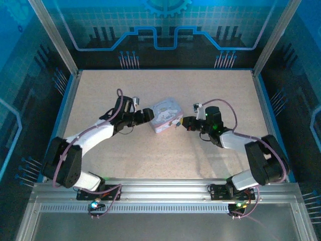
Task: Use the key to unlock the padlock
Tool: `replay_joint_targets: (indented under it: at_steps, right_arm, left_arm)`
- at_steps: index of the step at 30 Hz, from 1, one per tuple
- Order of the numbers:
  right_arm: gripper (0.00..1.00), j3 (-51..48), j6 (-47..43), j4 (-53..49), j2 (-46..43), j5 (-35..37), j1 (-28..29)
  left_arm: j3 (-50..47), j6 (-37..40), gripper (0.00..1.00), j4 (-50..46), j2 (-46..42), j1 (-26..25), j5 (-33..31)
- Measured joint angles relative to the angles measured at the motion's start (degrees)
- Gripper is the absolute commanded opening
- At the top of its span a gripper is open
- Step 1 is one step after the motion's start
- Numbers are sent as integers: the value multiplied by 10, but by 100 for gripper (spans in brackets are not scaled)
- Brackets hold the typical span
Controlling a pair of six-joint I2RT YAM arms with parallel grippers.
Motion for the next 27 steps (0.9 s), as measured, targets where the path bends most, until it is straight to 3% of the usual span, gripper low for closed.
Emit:
replay_joint_targets:
  at_steps: [4,10,14,22,27]
  right_arm:
    - [3,6,-37,-101,-72,11,-1]
    - [4,64,-94,-301,-170,41,0]
    - [5,98,-115,-416,-220,54,1]
    - [4,129,-110,-615,-228,47,3]
    - [4,120,-91,-661,-197,25,14]
  left_arm:
    - [-6,12,88,0,-59,0,-30]
    - [-49,38,99,2,-163,0,-89]
    - [-80,58,99,9,-237,2,-129]
    - [-108,86,99,11,-322,10,-182]
    - [-116,89,99,11,-327,12,-192]
